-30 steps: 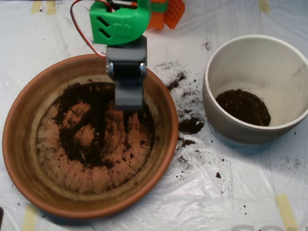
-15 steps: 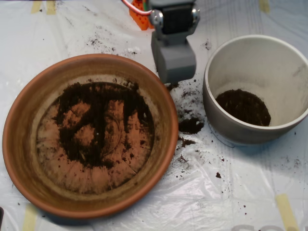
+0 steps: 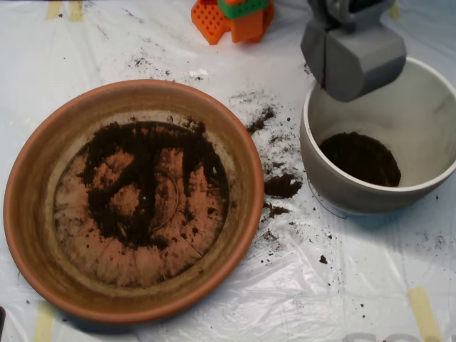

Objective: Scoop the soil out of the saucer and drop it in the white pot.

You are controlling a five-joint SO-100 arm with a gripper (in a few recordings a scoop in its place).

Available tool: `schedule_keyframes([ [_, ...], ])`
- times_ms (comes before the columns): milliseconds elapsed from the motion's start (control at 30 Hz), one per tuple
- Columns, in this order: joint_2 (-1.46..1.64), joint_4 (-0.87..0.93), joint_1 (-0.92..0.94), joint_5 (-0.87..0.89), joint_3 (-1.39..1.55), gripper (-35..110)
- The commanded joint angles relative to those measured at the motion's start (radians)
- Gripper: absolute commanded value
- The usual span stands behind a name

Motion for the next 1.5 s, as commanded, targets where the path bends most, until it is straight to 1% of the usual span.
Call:
schedule_keyframes([
  [0, -0.008, 0.003, -0.023, 0.014, -0.091, 22],
  [33, -0.012, 0.005, -0.028, 0.002, -0.078, 30],
  [67, -0.015, 0.002, -0.031, -0.005, -0.067, 35],
  [100, -0.020, 0.002, -0.032, -0.005, -0.060, 35],
  [200, -0.014, -0.002, -0.034, -0.008, -0.035, 32],
  [567, 0.037, 0.006, -0.025, 0.011, -0.014, 31],
  [700, 0.063, 0.026, 0.043, 0.032, -0.063, 32],
  [867, 0.101, 0.023, 0.227, 0.005, -0.041, 34],
  [933, 0.146, -0.032, 0.321, -0.015, 0.063, 35],
  [1033, 0.233, -0.175, 0.445, -0.069, 0.314, 35],
  [1133, 0.282, -0.293, 0.543, -0.120, 0.541, 35],
  [1200, 0.291, -0.341, 0.591, -0.144, 0.649, 37],
  [1367, 0.298, -0.436, 0.680, -0.192, 0.828, 46],
  [1467, 0.253, -0.456, 0.716, -0.218, 0.854, 49],
])
